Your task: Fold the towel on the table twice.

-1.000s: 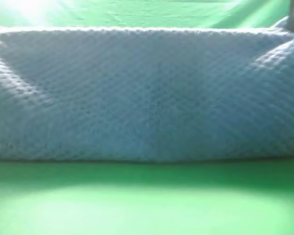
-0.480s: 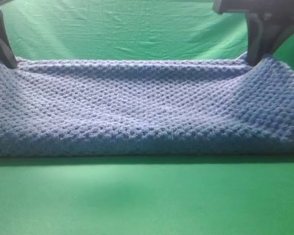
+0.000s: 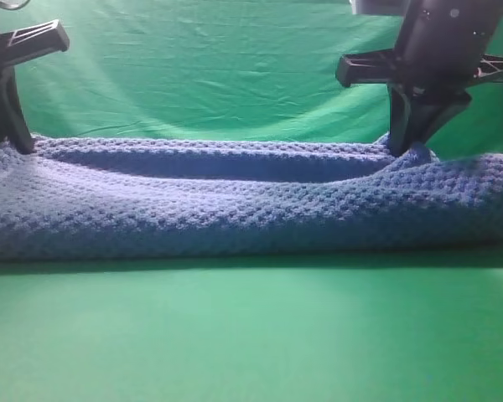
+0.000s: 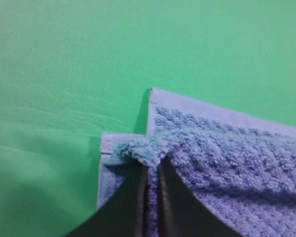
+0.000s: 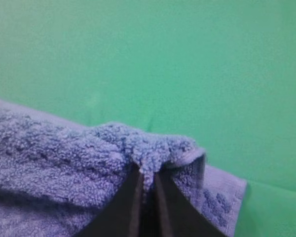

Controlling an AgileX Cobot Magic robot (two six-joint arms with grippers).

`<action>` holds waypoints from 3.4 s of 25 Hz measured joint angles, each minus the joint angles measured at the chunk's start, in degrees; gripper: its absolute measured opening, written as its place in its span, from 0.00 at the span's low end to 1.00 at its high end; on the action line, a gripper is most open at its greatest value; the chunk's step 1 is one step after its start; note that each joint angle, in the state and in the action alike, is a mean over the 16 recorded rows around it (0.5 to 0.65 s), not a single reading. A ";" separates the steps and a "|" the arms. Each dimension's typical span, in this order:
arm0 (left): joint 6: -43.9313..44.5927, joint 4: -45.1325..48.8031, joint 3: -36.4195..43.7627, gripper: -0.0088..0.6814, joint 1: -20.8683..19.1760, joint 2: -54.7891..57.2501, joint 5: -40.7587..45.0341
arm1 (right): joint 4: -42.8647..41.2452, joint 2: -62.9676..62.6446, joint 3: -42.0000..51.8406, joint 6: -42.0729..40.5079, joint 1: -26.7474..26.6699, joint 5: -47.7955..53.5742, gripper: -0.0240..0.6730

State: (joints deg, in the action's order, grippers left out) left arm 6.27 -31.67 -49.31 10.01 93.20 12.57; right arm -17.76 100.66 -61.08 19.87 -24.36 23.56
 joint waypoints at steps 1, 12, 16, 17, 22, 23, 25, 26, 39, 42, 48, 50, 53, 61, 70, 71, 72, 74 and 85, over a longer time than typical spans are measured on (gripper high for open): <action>0.10 -0.09 -0.02 0.03 0.00 0.29 -0.33 | -0.03 0.33 -0.02 0.01 0.15 -0.49 0.03; 1.57 -0.62 -0.18 0.25 0.00 1.33 -0.96 | -0.36 1.43 -0.06 0.19 1.97 -2.75 0.14; 2.87 -0.61 -0.18 0.45 0.00 0.42 0.11 | -0.52 1.03 -0.06 0.27 2.30 -2.75 0.35; 3.22 -0.60 -0.18 0.50 0.00 -0.06 0.45 | -0.56 0.75 -0.06 0.28 2.35 -2.68 0.41; 5.01 -0.55 -0.18 0.69 0.00 -4.49 2.75 | -0.70 -2.25 -0.06 0.33 2.39 -1.67 0.68; 5.36 -0.53 -0.18 0.71 0.00 -5.81 3.39 | -0.72 -3.25 -0.06 0.33 2.39 -1.16 0.72; 6.00 -0.48 -0.18 0.72 0.00 -8.93 4.81 | -0.74 -5.72 -0.06 0.33 2.39 0.27 0.78; 6.25 -0.46 -0.18 0.70 0.00 -10.74 5.55 | -0.75 -7.18 -0.06 0.33 2.40 1.17 0.79; 9.75 0.79 -0.18 0.10 0.00 -39.06 18.60 | -0.65 -36.07 -0.06 -0.47 2.42 21.06 0.21; 10.59 1.81 -0.09 0.03 0.00 -45.47 22.40 | -0.52 -43.60 0.13 -1.52 2.42 25.58 0.10; 10.23 5.13 1.00 0.01 0.00 -58.07 29.06 | -0.10 -58.45 1.99 -4.49 2.42 31.71 0.03; 9.50 6.63 1.65 0.01 0.00 -62.19 31.01 | 0.41 -63.10 3.12 -5.91 2.42 33.01 0.03; 8.20 8.99 2.89 0.01 0.00 -68.17 33.55 | 1.86 -69.65 5.27 -8.68 2.42 34.20 0.03; 4.32 13.94 7.50 0.01 0.00 -82.45 37.82 | 9.67 -83.88 12.73 -17.47 2.42 34.92 0.03; 1.45 16.28 13.69 0.01 0.00 -92.17 39.72 | 19.60 -94.35 19.45 -23.63 2.42 35.74 0.03; 1.23 16.43 14.40 0.01 0.00 -92.75 39.55 | 20.09 -95.17 19.94 -23.76 2.42 35.86 0.03; 1.01 16.56 15.15 0.01 0.00 -93.23 39.24 | 20.46 -95.90 20.39 -23.84 2.42 35.91 0.03; 0.53 16.76 16.72 0.01 0.00 -93.91 38.04 | 20.90 -97.14 21.28 -23.91 2.42 35.64 0.03; -0.74 18.73 27.70 0.01 0.00 -94.30 20.89 | 19.11 -99.53 32.31 -23.89 2.42 20.15 0.03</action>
State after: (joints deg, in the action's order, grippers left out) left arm 5.52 -12.94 -21.60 10.01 -1.10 33.46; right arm 1.35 1.12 -28.77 -4.02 -21.94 43.71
